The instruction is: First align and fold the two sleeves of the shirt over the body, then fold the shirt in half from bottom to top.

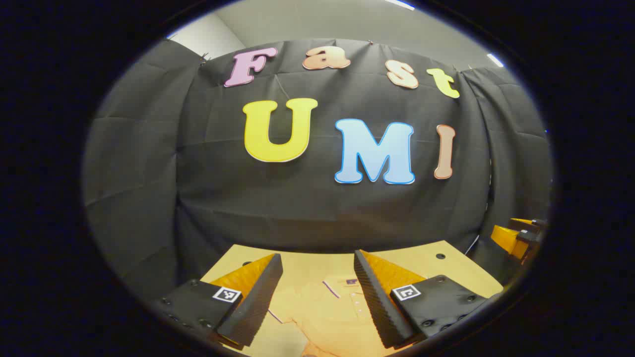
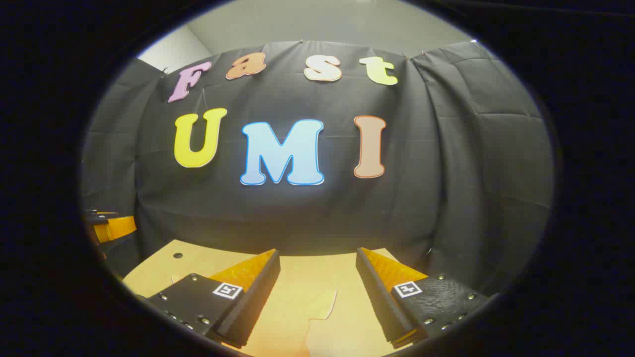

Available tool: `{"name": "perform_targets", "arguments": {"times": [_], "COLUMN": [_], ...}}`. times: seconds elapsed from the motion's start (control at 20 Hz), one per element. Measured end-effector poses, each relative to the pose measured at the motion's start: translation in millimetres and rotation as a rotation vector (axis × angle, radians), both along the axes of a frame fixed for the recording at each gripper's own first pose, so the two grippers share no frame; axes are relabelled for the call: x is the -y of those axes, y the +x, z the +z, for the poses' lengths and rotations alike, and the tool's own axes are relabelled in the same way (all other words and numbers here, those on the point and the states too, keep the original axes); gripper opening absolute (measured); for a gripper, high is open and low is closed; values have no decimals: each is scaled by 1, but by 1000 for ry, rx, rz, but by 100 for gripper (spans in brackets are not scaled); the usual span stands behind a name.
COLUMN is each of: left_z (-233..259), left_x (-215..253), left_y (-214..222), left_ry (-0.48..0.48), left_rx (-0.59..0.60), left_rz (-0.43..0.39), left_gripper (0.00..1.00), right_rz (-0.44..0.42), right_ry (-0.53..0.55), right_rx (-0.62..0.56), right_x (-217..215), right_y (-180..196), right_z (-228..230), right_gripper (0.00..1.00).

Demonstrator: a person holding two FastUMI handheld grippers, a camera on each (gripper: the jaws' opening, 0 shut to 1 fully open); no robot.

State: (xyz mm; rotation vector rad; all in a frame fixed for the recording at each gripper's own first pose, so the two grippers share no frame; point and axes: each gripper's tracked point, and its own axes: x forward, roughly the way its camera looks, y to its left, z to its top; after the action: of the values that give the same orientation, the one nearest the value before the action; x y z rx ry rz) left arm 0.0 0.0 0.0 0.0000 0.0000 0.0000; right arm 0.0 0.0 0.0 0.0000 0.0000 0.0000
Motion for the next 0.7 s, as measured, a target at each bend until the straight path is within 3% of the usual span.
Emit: {"name": "perform_targets", "arguments": {"times": [0.7], "left_z": [2], "left_x": [-5], "left_y": [-6], "left_ry": [-10], "left_rx": [-2], "left_rz": [28], "left_gripper": [94], "right_rz": [11], "right_ry": [16], "right_rx": [-49], "right_x": [-1], "right_y": [8], "right_z": [-11], "right_gripper": [95]}}
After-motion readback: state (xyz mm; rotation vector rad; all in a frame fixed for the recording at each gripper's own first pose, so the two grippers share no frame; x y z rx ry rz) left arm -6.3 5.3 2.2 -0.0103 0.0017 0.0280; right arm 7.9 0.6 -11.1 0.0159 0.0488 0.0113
